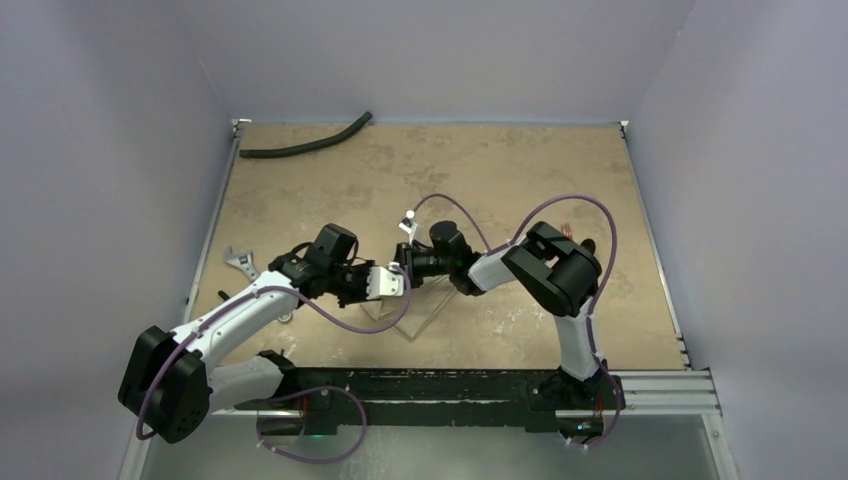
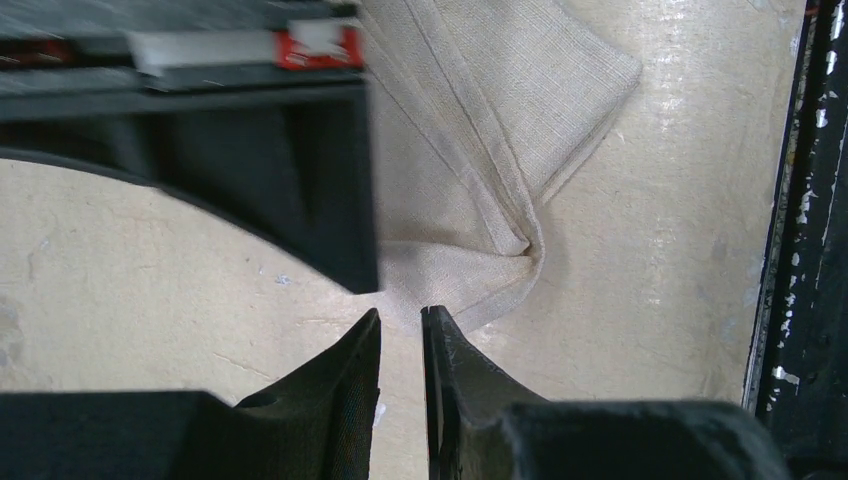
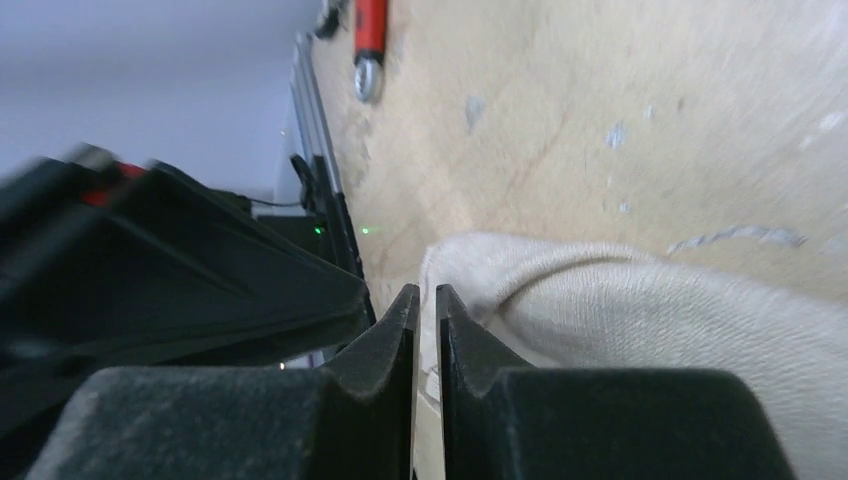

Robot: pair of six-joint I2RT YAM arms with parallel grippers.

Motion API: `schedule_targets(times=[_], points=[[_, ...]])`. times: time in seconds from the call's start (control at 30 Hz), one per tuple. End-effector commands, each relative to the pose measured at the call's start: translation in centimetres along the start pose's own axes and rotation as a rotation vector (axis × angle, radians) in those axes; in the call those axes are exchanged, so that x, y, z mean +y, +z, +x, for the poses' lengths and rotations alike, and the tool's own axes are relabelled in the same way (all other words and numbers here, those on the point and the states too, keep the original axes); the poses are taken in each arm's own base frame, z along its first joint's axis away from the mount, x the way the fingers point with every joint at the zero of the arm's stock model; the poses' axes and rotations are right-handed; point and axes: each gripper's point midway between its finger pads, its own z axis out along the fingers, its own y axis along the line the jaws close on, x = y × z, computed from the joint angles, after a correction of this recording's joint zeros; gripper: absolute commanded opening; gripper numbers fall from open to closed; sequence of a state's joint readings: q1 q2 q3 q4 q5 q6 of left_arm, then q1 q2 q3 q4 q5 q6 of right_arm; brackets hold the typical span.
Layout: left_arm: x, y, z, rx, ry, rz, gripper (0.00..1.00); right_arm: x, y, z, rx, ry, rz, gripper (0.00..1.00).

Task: Fold the napkin into a case and place the utensils inside

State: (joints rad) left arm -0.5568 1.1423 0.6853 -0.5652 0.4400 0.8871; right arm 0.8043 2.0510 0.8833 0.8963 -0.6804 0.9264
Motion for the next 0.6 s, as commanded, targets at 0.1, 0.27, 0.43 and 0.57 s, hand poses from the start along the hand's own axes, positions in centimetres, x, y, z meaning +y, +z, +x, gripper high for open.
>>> schedule_targets(times=[0.1,0.27,0.43,0.57], points=[[0.4,0.1,-0.8,-0.026,0.043,-0.013,0.21,3.2,-1.1,-4.6,-0.053,-0.097,-0.060,0.12],[-0.3,1.4,-0.2,-0.005,0.052,0.022,0.21,0.7,-0.8,-4.2,-0.059,-0.076,0.023,0.08],[-1.3,3.7,0.1,0.021,0.128,0.081,0.20,-2.0,-0.3,-3.5,-0.048,-0.039,0.096,0.04],[-2.3,4.4,0.8,0.063,0.200,0.131,0.19,-3.6,-0.2,-3.0,-0.043,-0.014,0.144,0.01]])
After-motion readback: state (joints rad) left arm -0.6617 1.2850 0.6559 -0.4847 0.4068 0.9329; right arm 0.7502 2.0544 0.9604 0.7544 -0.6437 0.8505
